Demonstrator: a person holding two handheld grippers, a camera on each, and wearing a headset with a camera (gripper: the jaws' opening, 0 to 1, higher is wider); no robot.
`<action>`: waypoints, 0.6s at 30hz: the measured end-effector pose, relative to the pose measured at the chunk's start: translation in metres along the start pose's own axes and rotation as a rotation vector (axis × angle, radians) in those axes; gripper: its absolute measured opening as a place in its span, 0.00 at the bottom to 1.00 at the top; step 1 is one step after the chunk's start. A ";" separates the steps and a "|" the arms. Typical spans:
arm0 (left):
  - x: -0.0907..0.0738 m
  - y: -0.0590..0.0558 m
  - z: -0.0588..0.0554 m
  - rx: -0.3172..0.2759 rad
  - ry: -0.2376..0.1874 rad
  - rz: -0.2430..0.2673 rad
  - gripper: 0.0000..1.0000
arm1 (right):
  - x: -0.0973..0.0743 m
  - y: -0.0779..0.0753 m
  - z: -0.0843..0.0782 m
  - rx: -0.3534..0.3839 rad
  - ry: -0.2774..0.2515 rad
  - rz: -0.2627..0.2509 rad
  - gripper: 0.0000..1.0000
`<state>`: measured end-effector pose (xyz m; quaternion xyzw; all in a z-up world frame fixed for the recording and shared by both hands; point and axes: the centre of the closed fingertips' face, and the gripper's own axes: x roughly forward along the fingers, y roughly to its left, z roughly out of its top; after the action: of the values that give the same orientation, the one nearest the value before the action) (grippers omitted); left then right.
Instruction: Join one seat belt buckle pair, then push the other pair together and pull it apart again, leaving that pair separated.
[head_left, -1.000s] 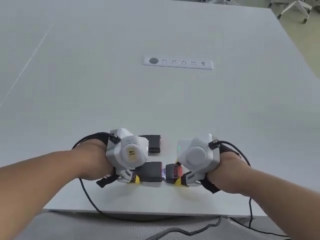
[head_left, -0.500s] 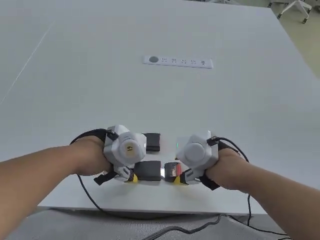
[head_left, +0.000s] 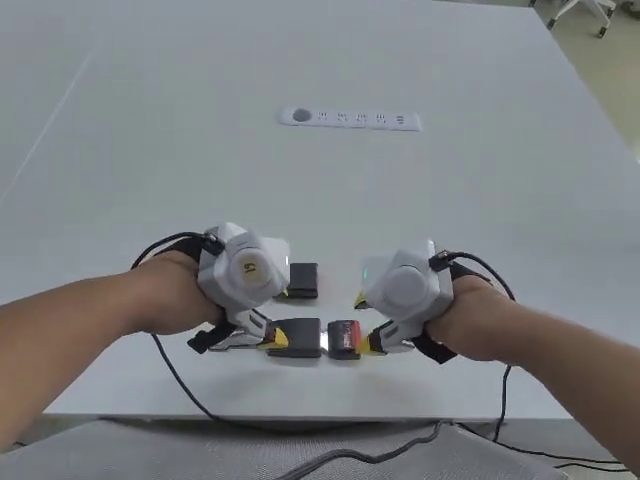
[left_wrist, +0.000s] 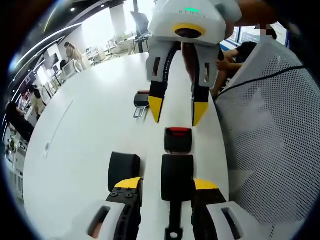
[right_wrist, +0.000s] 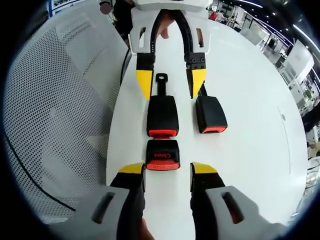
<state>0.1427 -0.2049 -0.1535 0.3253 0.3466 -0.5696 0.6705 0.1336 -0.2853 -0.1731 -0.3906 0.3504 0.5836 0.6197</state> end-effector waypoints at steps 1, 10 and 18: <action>0.000 0.005 0.001 -0.004 -0.002 0.008 0.39 | -0.001 -0.001 -0.002 0.010 0.000 0.001 0.33; 0.006 0.033 -0.001 -0.010 0.008 0.041 0.42 | -0.015 -0.027 -0.037 0.057 0.017 -0.037 0.31; 0.013 0.061 -0.004 -0.007 0.017 0.050 0.44 | -0.035 -0.061 -0.073 0.086 0.048 -0.086 0.31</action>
<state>0.2037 -0.2001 -0.1642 0.3366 0.3461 -0.5487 0.6826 0.1932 -0.3668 -0.1704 -0.3923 0.3729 0.5314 0.6517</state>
